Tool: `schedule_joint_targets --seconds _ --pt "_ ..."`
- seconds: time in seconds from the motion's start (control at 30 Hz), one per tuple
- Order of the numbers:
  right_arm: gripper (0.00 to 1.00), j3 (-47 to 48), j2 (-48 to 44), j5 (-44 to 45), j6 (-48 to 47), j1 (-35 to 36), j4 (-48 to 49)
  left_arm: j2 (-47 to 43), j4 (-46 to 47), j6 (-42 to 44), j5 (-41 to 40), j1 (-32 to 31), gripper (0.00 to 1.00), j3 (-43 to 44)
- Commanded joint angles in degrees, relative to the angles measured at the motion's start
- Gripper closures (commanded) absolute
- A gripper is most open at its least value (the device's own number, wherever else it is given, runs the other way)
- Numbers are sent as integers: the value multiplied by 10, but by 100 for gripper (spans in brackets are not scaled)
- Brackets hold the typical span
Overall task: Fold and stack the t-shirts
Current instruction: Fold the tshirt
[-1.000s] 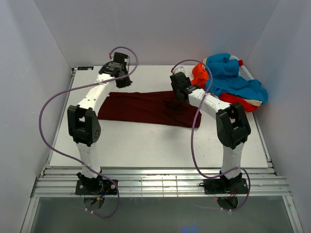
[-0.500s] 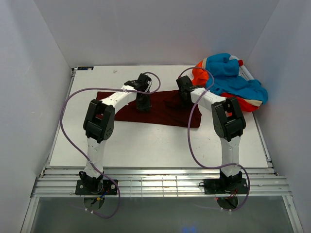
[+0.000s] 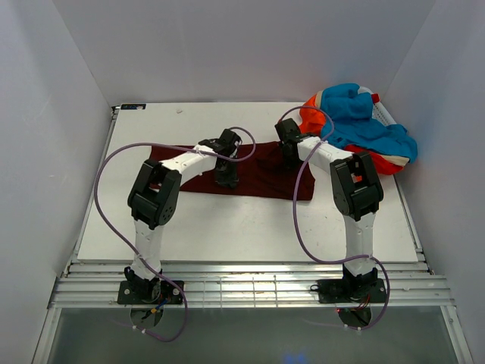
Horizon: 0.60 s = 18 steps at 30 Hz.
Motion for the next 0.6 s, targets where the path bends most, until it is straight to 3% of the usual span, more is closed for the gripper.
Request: schedule_joint_targets --seconds 0.0,0.03,0.13,0.57 --pt "83 24 -19 -14 3 -2 -23 -21 -10 4 -2 -9 75 -44" --pt "88 24 -19 -16 3 -1 -25 -24 -8 3 -20 -9 75 -48" --pt "92 23 -19 -19 6 -2 -33 -30 -6 4 -28 -12 75 -68" --pt "92 122 -4 18 -5 -15 -77 -72 7 -10 -43 -30 76 -162"
